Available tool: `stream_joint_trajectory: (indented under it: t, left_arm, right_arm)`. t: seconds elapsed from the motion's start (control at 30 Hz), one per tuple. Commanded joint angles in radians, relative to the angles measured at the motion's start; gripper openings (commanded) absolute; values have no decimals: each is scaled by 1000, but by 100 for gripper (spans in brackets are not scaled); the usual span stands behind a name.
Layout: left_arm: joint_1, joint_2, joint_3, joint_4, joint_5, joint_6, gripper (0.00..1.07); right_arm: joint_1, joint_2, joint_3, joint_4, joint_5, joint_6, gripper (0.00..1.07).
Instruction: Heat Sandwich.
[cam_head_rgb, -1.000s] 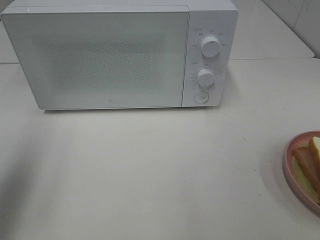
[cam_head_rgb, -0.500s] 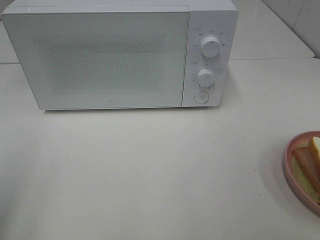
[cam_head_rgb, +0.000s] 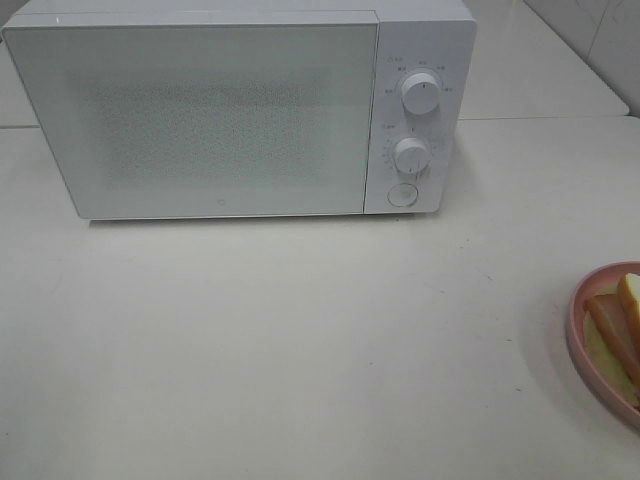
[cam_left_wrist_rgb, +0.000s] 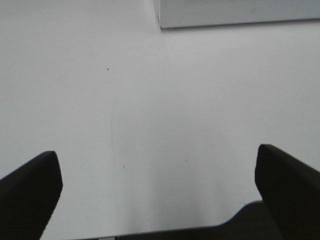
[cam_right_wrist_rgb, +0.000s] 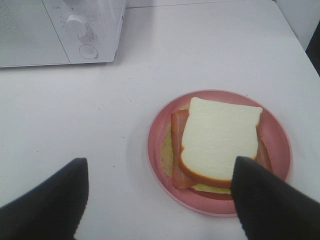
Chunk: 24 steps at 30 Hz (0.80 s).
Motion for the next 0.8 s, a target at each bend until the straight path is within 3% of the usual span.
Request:
stream_joint_trajectory:
  t: [0.03,0.23,0.8]
  left_arm:
    - [0,-69,3,9,-12,-5,98]
    - [0,-157,3,8,-12,-7,98]
    - [-1,-154,3,8,-12,-7,98]
  right_arm:
    - [-9,-26,1,4,-5,-13,76]
    - [-9,-26,1,4,-5,-13,76]
    - [-9,-23,1,4,-5,-13,76]
